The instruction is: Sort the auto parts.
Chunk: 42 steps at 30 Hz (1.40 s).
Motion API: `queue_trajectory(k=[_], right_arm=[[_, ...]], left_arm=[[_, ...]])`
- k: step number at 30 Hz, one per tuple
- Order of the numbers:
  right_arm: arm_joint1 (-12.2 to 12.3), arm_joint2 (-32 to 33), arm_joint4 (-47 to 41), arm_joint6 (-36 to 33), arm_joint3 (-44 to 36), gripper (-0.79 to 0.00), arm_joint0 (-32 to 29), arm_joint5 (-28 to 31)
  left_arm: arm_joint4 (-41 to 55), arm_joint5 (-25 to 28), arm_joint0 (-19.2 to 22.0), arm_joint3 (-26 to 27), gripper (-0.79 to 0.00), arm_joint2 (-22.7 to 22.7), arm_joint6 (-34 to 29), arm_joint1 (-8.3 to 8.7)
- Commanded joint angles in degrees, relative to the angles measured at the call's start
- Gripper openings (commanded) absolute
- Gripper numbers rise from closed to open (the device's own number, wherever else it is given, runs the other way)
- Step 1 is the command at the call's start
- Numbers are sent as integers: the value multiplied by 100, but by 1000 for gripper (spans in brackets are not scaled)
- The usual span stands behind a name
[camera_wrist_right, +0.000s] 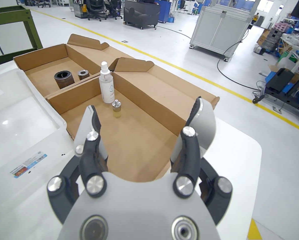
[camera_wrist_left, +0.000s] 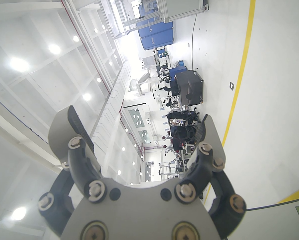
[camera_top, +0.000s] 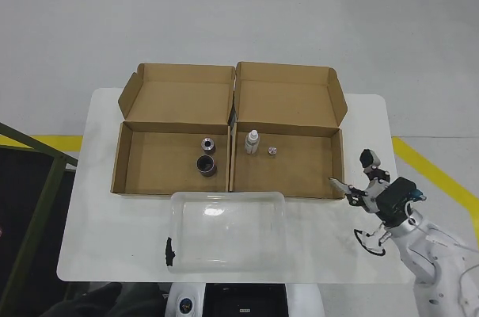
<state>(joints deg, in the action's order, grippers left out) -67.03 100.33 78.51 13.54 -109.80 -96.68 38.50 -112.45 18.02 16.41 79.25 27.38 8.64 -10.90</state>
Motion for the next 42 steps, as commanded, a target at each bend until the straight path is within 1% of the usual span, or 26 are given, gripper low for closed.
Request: queue_trajectory(k=[1, 3, 9, 18, 42], right_arm=[[2, 89, -4, 136, -49, -148, -163, -71], [4, 197, -4, 271, -93, -139, -344, -136], [11, 465, -27, 564, -138, 0, -777, -253], [15, 586, -95, 904, -16, 0, -1041, -279], [16, 585, -95, 913, -13, 0, -1044, -272]], left_arm=[[0, 0, 0, 0, 0, 0, 0, 0], [0, 0, 0, 0, 0, 0, 0, 0], [0, 0, 0, 0, 0, 0, 0, 0], [0, 0, 0, 0, 0, 0, 0, 0], [0, 0, 0, 0, -1, 0, 0, 0]])
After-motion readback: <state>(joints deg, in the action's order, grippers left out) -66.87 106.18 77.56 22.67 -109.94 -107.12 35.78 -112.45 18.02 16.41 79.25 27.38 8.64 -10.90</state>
